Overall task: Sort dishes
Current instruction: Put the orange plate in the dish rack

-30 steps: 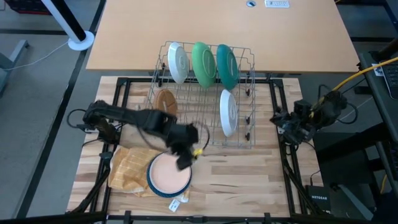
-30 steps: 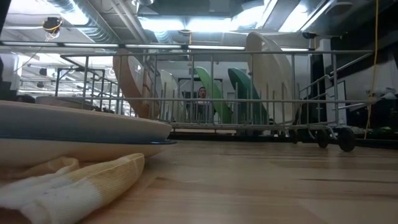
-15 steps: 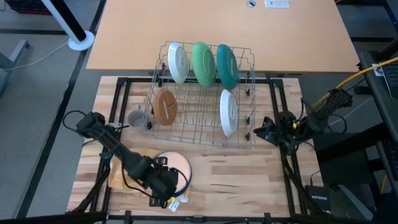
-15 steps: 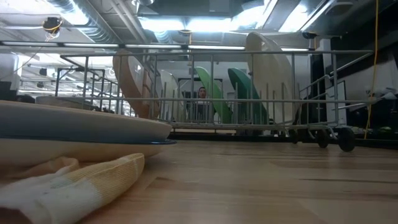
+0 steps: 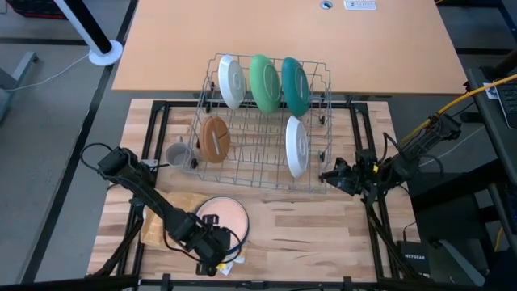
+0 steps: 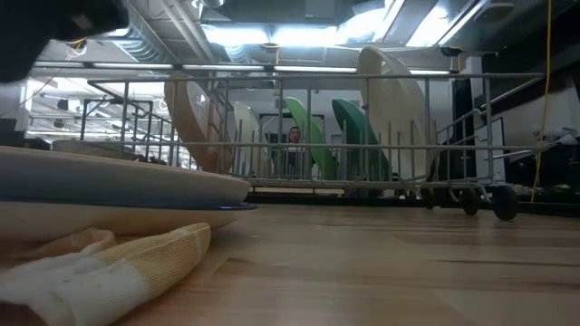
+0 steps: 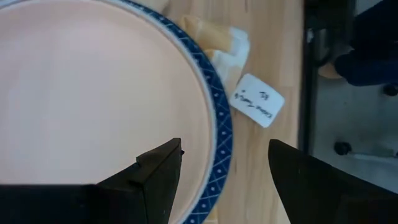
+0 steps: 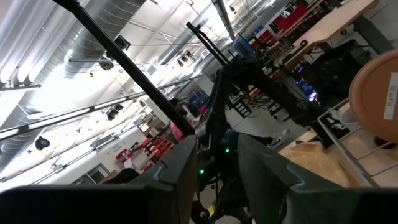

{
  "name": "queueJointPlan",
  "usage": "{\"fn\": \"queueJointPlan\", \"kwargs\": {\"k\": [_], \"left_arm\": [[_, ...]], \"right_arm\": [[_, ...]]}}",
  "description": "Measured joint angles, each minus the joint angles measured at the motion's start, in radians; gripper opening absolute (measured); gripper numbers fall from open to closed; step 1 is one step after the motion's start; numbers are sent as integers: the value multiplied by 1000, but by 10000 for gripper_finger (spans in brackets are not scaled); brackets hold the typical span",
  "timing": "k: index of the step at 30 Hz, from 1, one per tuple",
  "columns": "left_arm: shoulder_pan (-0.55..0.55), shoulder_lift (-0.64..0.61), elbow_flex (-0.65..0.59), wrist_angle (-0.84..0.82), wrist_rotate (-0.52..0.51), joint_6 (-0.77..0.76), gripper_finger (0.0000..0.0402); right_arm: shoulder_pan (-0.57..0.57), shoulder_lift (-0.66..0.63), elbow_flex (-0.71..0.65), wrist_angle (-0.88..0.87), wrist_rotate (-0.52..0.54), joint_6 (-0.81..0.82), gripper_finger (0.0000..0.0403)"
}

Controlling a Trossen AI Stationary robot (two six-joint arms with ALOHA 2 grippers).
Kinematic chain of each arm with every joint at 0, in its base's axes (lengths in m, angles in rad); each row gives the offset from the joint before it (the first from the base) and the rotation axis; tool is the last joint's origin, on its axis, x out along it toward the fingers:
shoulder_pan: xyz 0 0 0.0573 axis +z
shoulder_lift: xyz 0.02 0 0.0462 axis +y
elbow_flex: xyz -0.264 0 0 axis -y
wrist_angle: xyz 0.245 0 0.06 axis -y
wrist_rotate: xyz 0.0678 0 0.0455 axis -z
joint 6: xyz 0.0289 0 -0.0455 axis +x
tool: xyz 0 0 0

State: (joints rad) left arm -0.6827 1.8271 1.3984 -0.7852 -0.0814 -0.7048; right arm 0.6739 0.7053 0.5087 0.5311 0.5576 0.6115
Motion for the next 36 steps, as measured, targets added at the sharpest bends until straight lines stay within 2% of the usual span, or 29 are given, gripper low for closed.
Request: {"fn": "queueJointPlan", "kwargs": {"k": [7, 14, 26, 31, 36], "left_arm": [[0, 0, -86, 89, 0, 70, 230], [9, 0, -150, 101, -8, 90, 230], [17, 2, -199, 175, -38, 170, 225], [36, 2, -199, 174, -44, 192, 179], [57, 2, -199, 181, -44, 139, 94]], "right_arm": [[0, 1, 0, -1, 0, 22, 121], [0, 1, 0, -1, 0, 38, 121], [0, 0, 0, -1, 0, 38, 121], [0, 0, 0, -2, 0, 38, 121], [0, 0, 0, -2, 0, 38, 121]]}}
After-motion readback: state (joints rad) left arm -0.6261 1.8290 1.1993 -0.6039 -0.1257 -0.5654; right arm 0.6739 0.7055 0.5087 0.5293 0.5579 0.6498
